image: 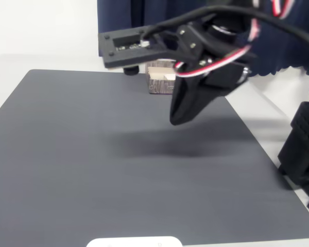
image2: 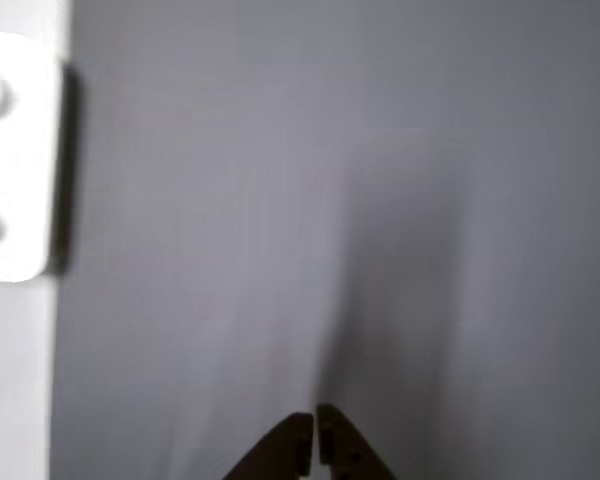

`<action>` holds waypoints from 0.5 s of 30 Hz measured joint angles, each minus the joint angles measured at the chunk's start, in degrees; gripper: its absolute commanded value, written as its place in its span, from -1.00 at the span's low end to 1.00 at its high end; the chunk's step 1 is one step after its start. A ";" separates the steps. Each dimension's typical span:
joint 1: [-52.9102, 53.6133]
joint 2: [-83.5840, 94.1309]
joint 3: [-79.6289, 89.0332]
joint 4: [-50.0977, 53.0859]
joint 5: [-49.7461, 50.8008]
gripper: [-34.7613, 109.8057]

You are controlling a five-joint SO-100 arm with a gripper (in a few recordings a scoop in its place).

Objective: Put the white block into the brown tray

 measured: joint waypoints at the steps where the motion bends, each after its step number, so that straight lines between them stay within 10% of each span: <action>1: -1.23 1.85 1.58 -0.09 0.97 -0.52; 15: -7.56 34.63 33.57 -11.34 10.81 -0.52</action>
